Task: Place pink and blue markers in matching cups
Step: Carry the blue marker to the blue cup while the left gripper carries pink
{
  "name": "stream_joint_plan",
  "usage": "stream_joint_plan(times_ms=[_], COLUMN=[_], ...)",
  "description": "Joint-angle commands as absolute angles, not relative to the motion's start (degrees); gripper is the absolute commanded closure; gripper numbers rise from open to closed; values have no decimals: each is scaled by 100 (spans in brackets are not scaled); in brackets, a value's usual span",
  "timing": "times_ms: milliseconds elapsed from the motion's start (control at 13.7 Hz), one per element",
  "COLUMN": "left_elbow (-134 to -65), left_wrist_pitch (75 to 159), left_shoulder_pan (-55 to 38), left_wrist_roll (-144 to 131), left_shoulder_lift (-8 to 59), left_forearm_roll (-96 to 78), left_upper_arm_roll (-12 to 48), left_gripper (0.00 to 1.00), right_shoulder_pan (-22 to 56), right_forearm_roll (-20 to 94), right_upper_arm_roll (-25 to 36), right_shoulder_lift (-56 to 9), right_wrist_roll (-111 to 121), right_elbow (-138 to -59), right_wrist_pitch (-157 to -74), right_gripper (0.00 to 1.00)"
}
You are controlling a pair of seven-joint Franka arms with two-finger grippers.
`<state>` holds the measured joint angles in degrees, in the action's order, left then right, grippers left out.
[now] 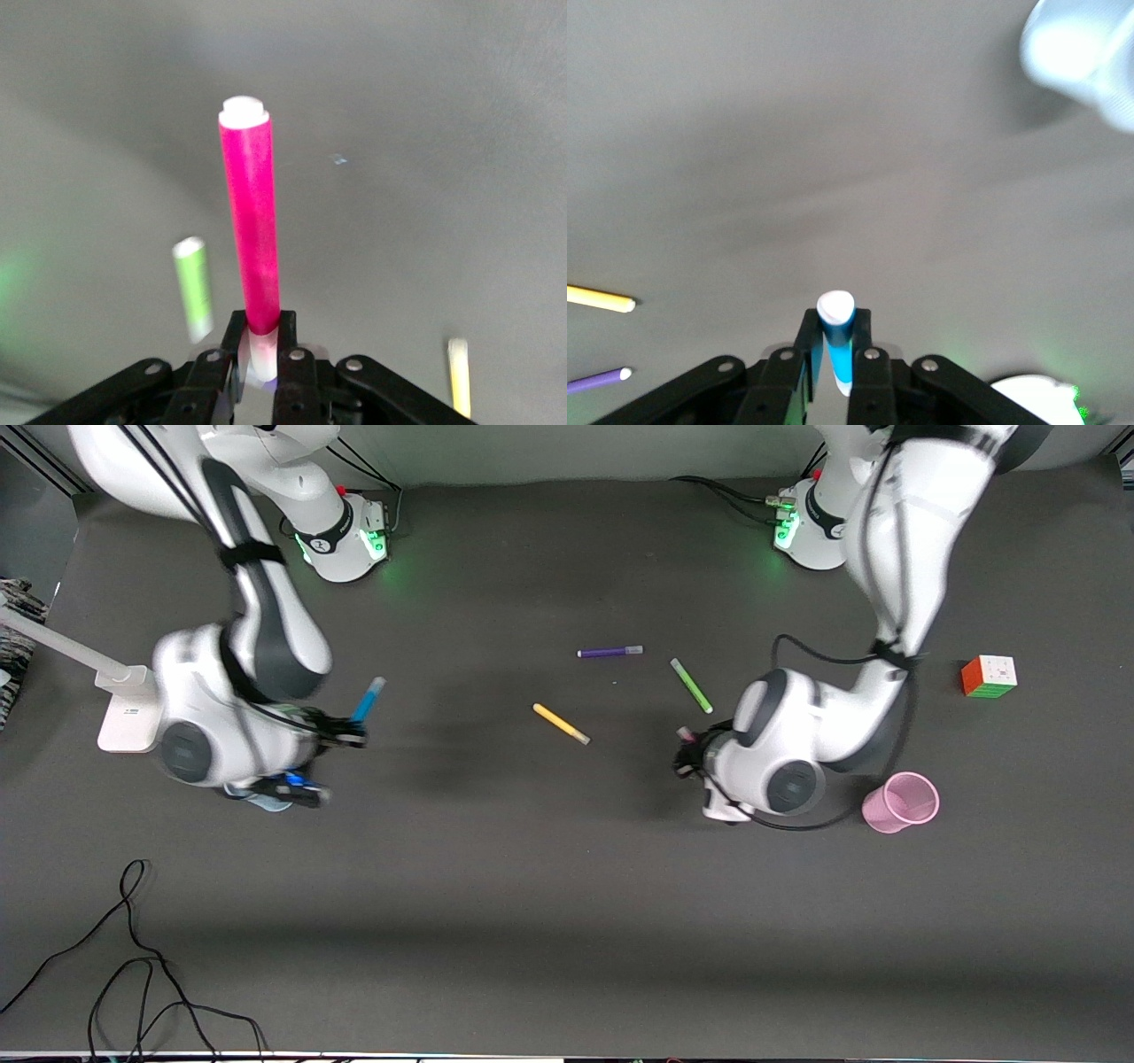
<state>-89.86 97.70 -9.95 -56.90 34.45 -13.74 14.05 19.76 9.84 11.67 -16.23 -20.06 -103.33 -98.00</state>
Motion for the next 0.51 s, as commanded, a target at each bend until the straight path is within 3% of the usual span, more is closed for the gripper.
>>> stream_joint_plan(times_ms=[0,219,438], left_elbow=[-7818,-7068,-7102], left_wrist_pitch=[7917,6840,6829], left_shoulder_pan=[-416,419,1586], left_wrist_roll=[-5416,-4092,-2493], left_shoulder_lift=[3322,3401,3812], left_forearm_roll=[-1310,-1301,-1335], left_upper_arm_roll=[1406,1397,1406], left_gripper=[100,100,100], right_shoulder_pan=[2030,2021,2021], right_forearm_roll=[617,-236,-220], right_upper_arm_roll=[1730,1967,2398], right_shoulder_lift=[-1205,-1046,-1081], right_wrist_roll=[-1250,-479,587], right_elbow=[-10450,-10494,-10695], right_wrist_pitch=[-10273,-11221,-12048], right_gripper=[100,100,100])
